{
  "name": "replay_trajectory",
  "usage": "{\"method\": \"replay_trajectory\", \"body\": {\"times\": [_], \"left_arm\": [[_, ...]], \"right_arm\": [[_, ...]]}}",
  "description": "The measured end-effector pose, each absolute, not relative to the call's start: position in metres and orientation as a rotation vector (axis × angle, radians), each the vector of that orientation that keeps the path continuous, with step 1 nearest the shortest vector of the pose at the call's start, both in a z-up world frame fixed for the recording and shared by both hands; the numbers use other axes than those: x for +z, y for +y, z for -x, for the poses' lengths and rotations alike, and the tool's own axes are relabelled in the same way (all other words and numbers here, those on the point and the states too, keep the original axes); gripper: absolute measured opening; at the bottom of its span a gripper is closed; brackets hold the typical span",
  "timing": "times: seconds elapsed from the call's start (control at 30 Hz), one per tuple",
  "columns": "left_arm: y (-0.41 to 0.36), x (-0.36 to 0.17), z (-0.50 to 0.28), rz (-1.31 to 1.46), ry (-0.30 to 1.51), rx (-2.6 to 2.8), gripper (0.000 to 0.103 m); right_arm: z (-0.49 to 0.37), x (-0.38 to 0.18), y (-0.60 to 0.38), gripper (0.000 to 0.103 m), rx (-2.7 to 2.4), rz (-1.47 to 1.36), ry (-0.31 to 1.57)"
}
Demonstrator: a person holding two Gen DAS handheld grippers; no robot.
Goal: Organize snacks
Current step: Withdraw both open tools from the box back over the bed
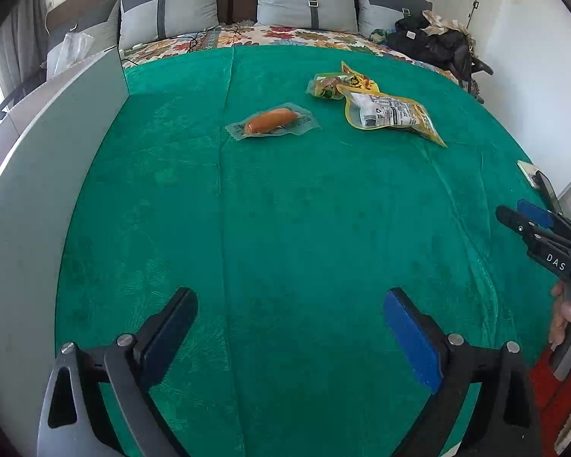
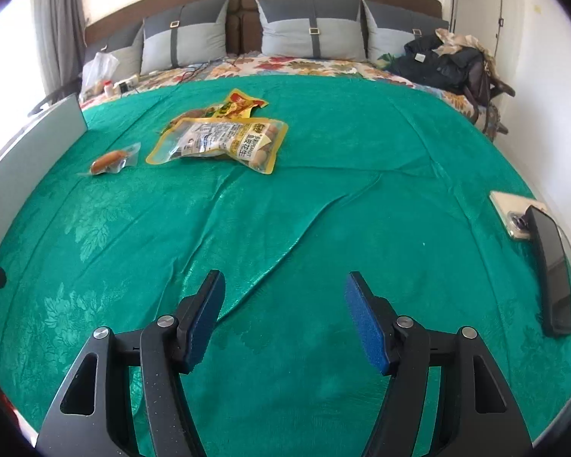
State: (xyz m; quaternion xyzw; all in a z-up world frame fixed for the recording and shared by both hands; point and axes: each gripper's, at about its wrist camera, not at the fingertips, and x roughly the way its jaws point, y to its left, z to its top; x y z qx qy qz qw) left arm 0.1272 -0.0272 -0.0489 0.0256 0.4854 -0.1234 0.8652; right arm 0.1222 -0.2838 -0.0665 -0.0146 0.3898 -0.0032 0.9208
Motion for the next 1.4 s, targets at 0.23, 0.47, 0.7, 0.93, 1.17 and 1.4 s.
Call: {"method": "replay_trajectory", "body": {"times": [0.23, 0.47, 0.7, 0.93, 1.17, 1.4], "left_arm": [[-0.032, -0.072, -0.160, -0.047, 1.019, -0.198, 0.097], [-0.029, -0.082, -0.170, -0.086, 0.954, -0.170, 0.103], [-0.029, -0.083, -0.171, -0.086, 0.952, -0.169, 0.103], [-0.029, -0.083, -0.171, -0.086, 0.952, -0.169, 0.103], [-0.029, -0.083, -0.171, -0.086, 0.952, -0.169, 0.103], [-0.029, -0.083, -0.171, -0.086, 0.953, -0.169, 0.103]], "right_arm": [[-0.130, -0.082, -0.284, 0.070, 0.003, 0.016, 0.859], [-0.135, -0.085, -0.299, 0.070, -0.036, -0.034, 0.869], [-0.142, -0.085, -0.299, 0.070, -0.060, -0.007, 0.871], [-0.147, -0.088, -0.298, 0.072, -0.054, -0.003, 0.886], [-0.152, -0.091, -0.295, 0.082, -0.053, 0.003, 0.884], [-0.156, -0.091, -0.296, 0.087, -0.055, -0.002, 0.891]]}}
